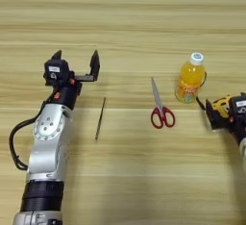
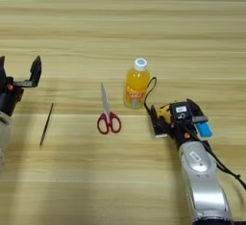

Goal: Move the objects on the table

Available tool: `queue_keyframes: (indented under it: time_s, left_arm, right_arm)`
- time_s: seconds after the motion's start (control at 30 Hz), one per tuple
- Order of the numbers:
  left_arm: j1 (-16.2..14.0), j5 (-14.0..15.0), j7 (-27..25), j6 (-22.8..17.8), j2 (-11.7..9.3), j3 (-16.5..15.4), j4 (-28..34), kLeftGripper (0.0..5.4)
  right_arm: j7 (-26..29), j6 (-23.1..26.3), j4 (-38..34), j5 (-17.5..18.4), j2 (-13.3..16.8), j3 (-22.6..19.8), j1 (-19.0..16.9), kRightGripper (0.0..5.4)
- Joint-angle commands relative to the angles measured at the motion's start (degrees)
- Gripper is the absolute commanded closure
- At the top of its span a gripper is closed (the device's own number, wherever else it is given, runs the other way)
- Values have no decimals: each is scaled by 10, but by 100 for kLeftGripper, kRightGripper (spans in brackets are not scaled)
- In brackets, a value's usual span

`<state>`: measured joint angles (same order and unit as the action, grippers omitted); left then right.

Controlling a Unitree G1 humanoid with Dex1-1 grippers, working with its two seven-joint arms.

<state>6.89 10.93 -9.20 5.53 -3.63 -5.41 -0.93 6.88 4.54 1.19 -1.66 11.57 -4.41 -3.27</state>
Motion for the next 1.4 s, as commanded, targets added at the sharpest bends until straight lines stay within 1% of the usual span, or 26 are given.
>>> queue_keyframes:
  time_s: [0.03,0.27,0.5,0.73,0.93,1.3,1.33,1.4]
  left_arm:
    - [6,-9,1,0,-5,2,-5,0]
    - [7,-10,1,1,-5,2,-6,0]
    - [6,-10,0,1,-5,2,-5,0]
    - [7,-10,0,1,-5,1,-6,0]
    - [7,-11,-1,0,-4,0,-6,0]
    - [7,-13,0,-1,-4,0,-5,0]
    - [6,-13,0,-1,-4,0,-4,0]
    - [6,-13,0,-1,-4,0,-3,0]
  right_arm:
    - [4,17,17,6,7,-7,10,1]
    - [5,32,36,2,9,-4,18,1]
    - [-13,50,48,-8,11,-11,21,1]
    - [-10,54,57,0,10,-11,28,1]
    - [-6,57,64,-1,11,-6,33,1]
    - [8,73,80,19,8,-10,41,1]
    - [9,75,81,22,8,-10,42,21]
    - [11,77,85,25,8,-12,44,36]
